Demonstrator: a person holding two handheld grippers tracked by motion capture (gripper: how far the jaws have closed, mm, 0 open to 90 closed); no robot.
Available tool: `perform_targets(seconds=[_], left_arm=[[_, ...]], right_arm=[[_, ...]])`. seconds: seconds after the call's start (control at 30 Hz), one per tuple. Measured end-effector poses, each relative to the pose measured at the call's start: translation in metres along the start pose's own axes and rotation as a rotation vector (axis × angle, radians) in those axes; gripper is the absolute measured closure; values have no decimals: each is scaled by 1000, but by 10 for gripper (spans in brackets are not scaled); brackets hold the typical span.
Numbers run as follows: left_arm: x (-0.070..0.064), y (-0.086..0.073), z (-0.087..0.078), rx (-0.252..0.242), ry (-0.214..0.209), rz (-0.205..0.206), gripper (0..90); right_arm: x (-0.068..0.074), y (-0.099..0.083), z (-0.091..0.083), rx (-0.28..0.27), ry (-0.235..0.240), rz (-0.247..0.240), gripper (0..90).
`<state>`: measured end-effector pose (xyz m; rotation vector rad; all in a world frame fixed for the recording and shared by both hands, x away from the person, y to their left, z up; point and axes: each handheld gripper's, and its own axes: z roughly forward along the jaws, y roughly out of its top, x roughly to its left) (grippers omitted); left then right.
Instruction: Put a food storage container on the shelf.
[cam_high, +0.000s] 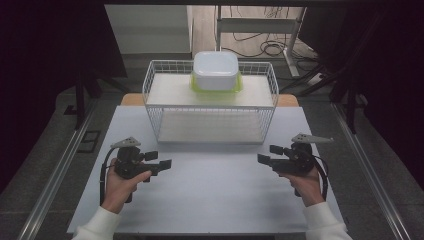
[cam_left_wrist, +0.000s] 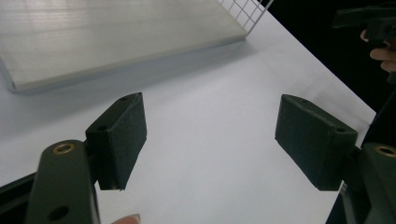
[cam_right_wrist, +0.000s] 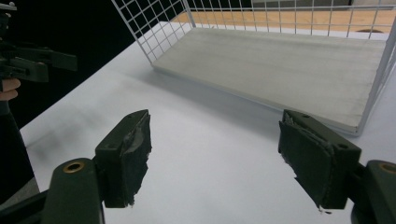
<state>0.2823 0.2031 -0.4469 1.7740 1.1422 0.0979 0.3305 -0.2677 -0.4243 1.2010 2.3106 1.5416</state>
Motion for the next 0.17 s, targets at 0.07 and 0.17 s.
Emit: perform_targets(seconds=[0.07,0.17], left_arm=[[0,1,1,-2,3,2,239],[1,1,2,8,20,16,228]], right_arm=[[1,-1,0,10,-14,-19,227],[-1,-3,-2,-5,-29,-24,214]])
